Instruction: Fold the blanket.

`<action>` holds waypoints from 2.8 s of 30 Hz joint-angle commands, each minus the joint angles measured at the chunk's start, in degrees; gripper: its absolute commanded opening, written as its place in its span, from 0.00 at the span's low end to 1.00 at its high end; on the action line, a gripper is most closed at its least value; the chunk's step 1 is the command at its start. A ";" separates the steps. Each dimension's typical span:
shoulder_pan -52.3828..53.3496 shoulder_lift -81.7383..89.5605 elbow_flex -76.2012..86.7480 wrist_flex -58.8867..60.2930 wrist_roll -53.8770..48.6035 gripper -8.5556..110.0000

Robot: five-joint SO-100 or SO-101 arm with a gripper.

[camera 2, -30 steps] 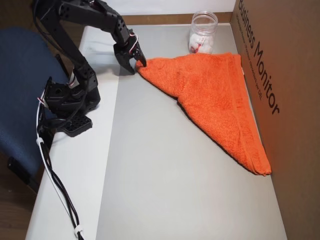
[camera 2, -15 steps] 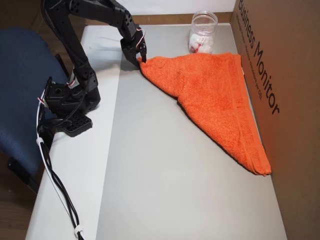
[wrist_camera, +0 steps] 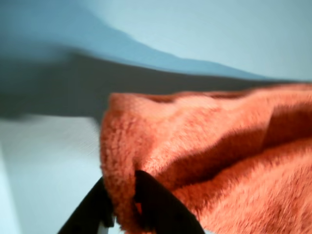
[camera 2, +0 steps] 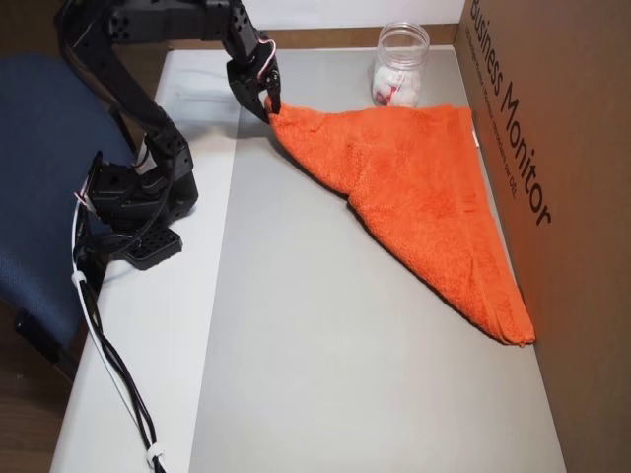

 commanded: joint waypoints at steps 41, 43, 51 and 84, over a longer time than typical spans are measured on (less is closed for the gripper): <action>29.53 15.56 -32.17 4.31 53.44 0.07; 32.43 10.81 -36.83 3.69 54.84 0.07; 43.24 -8.35 -52.56 -1.93 57.57 0.07; 64.78 -72.77 -87.36 -32.17 57.04 0.07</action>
